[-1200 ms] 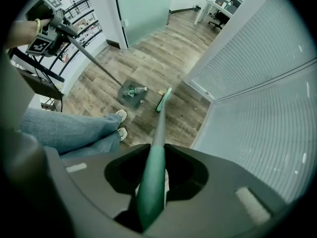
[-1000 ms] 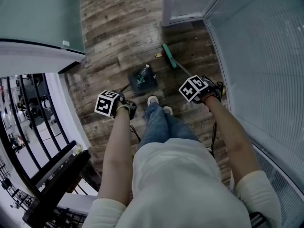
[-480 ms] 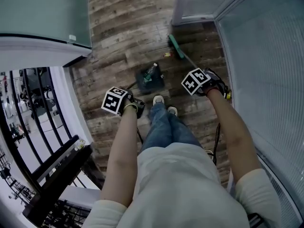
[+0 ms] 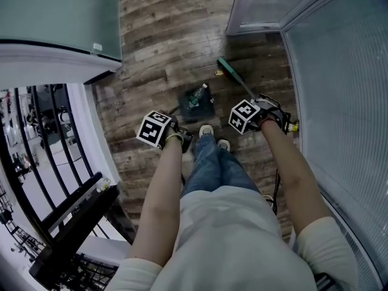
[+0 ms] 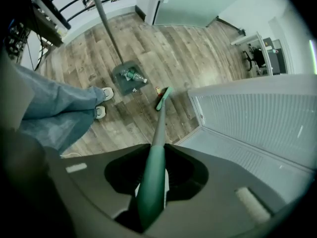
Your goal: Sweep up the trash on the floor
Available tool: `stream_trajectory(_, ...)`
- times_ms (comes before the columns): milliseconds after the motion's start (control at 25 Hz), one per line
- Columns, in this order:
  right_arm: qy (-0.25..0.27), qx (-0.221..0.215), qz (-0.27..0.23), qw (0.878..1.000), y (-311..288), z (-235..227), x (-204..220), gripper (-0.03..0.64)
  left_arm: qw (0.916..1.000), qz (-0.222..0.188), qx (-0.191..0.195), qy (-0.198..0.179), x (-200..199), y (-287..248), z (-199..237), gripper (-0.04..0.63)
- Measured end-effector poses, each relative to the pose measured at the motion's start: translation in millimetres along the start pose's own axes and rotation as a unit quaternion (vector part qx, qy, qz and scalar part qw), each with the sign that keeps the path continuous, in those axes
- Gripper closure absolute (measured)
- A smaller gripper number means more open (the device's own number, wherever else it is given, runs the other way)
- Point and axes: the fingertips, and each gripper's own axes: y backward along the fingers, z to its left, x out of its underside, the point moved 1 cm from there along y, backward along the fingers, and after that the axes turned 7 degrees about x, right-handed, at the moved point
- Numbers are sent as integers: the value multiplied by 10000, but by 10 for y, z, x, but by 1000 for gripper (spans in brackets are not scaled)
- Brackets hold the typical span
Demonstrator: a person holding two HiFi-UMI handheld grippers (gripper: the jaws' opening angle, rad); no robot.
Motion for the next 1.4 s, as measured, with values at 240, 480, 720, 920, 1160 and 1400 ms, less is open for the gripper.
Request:
stream_trajectory(240, 774, 298, -100, 9965, 25, 168, -96, 518, 10000, -70, 58, 23, 6, -14, 7, 459)
stream_trajectory(480, 1167, 416, -66, 9923, 92, 359, -13, 518, 9999, -56, 83, 47, -38, -26, 52, 457)
stream_trajectory(720, 1812, 674, -92, 9811, 160, 640, 106, 518, 9999, -62, 120, 52, -57, -31, 95, 456)
stream_trajectory(920, 1898, 667, -73, 9795, 219, 823, 170, 518, 9999, -60, 138, 44, -61, -40, 104, 456)
stream_trajectory(1160, 1427, 334, -29, 9892, 316, 1029, 246, 519, 9998, -70, 170, 48, -41, -29, 91, 454)
stream_trajectory(1400, 989, 69, 28, 9951, 424, 1220, 270, 520, 9998, -61, 183, 36, -39, -27, 75, 453)
